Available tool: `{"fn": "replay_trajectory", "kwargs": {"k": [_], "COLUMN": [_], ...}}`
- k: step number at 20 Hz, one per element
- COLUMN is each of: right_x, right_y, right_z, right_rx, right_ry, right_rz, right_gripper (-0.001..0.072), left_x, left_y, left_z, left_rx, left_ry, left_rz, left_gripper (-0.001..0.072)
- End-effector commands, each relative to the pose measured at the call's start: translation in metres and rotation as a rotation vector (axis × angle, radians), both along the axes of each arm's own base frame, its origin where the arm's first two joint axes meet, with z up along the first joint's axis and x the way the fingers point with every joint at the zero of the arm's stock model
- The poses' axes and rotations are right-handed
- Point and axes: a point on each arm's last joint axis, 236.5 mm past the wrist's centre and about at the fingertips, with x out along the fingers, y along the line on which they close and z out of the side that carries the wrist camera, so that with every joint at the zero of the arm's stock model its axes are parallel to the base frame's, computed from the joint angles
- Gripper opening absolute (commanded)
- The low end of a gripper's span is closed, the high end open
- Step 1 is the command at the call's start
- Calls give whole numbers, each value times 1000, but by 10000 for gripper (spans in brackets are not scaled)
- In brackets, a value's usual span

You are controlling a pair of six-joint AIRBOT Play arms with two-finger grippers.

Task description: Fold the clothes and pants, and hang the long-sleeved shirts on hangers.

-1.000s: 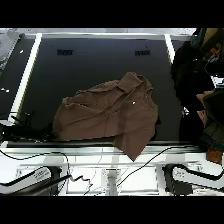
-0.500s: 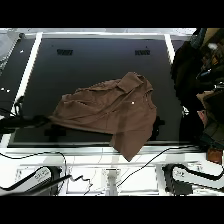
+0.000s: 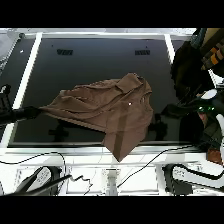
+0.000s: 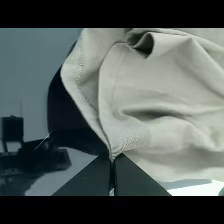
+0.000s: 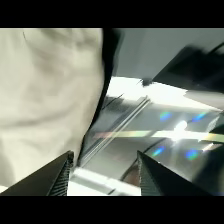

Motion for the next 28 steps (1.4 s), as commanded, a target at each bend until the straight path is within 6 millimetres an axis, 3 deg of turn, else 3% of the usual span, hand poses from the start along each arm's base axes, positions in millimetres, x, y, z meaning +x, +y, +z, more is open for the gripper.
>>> {"fn": "replay_trajectory", "kwargs": {"k": [1,5,7,10,14,15,16,17,19,21,23,26,28], "right_x": [-47,-86,-94,-84,-61,-58,-57,-55,-46,-23,16,69,80], "right_y": [43,73,82,87,105,111,114,116,119,121,120,114,109], "right_z": [-12,-32,-50,-70,-75,-75,-74,-72,-60,-33,15,131,223], "right_rx": [185,235,201,122,102,106,102,103,118,134,132,104,69], "right_ry": [163,303,308,283,201,188,177,165,148,52,-126,-482,-729], "right_rz": [-35,-79,-92,-160,-198,-192,-176,-161,-130,-75,-50,-22,-2], "right_gripper": [460,461,461,457,447,290,67,27,28,27,27,27,27], "left_x": [3,5,6,7,7,7,7,7,8,11,23,50,63], "left_y": [-10,-26,-28,-27,-27,-27,-27,-27,-28,-30,-33,-36,-43], "left_z": [3,3,4,4,4,4,4,4,5,12,37,114,186], "left_rx": [10,11,15,16,16,16,16,16,15,0,-21,-49,-101], "left_ry": [-12,-14,-17,-19,-19,-19,-19,-19,-23,-45,-115,-321,-507], "left_rz": [-32,-81,-86,-83,-83,-83,-83,-83,-82,-76,-62,-32,-3], "left_gripper": [16,16,16,16,16,16,16,16,15,15,15,15,15]}}
